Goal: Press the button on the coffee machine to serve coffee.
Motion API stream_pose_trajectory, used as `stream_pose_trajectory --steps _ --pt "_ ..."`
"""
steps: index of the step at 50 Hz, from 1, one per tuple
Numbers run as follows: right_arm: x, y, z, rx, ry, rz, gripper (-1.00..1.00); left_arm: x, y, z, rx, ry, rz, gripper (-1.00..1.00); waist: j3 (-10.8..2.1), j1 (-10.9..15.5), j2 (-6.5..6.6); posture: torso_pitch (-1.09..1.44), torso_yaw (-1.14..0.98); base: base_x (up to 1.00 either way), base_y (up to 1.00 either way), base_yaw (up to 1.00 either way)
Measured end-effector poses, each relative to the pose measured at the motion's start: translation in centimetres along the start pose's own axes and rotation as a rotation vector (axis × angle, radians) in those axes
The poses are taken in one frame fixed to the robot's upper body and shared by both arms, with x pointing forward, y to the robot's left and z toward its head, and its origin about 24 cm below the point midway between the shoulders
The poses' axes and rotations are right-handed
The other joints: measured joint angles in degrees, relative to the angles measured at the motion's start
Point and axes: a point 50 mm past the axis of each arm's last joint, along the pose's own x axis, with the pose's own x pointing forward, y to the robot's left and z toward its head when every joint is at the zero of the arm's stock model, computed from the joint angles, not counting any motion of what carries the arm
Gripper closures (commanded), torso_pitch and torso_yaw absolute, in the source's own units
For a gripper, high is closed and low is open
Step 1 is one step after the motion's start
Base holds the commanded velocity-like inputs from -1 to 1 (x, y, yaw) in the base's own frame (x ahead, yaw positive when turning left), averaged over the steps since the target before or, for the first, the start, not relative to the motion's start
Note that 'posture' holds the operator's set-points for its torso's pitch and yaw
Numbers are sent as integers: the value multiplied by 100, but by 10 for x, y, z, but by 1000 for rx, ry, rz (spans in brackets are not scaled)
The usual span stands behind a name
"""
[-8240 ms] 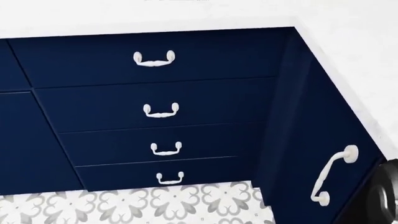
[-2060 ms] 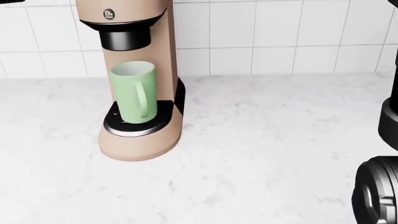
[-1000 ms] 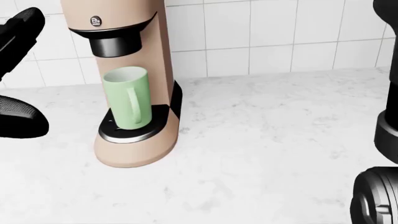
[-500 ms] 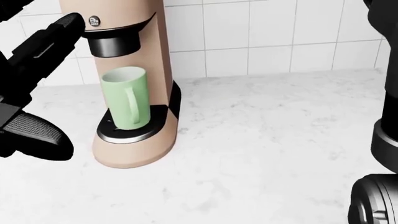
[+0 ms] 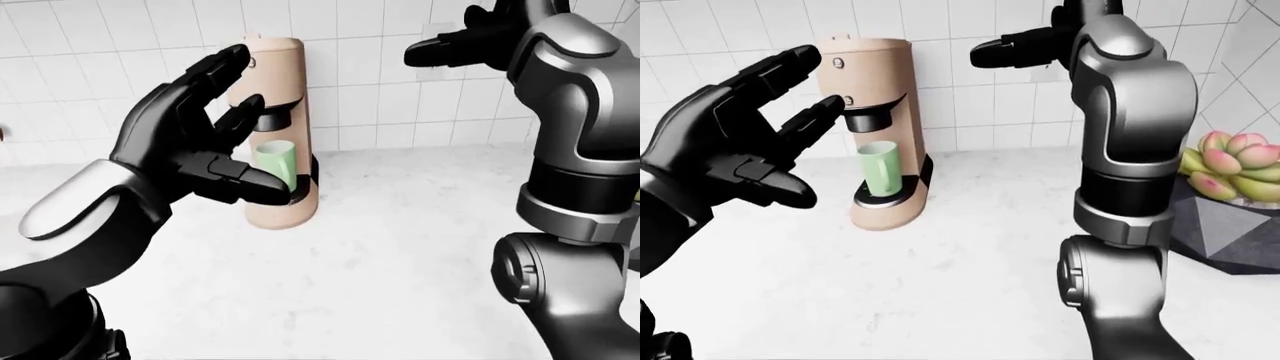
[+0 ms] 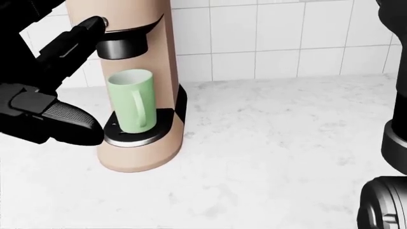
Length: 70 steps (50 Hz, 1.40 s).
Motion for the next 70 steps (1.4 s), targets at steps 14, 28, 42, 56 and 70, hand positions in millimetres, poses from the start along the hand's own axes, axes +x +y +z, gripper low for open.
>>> stream_pose_trajectory --steps 14,28,42,56,70 --pt "0 1 -4 3 7 3 -100 10 3 -7 10 6 16 -100 -7 1 -26 -48 0 0 0 0" --pt "0 1 -5 7 6 1 -100 23 10 -11 -7 13 31 -100 -22 5 -65 -48 0 0 0 0" --pt "2 2 -7 9 12 2 -100 32 14 -16 -17 -1 47 -100 -30 0 -91 -48 0 0 0 0" --pt "0 3 -8 11 8 3 -100 43 21 -23 -26 -4 68 -100 -44 -3 -121 -48 0 0 0 0" --pt "0 3 -12 17 13 2 -100 54 22 -28 -34 8 66 -100 -50 -5 -147 -48 0 0 0 0"
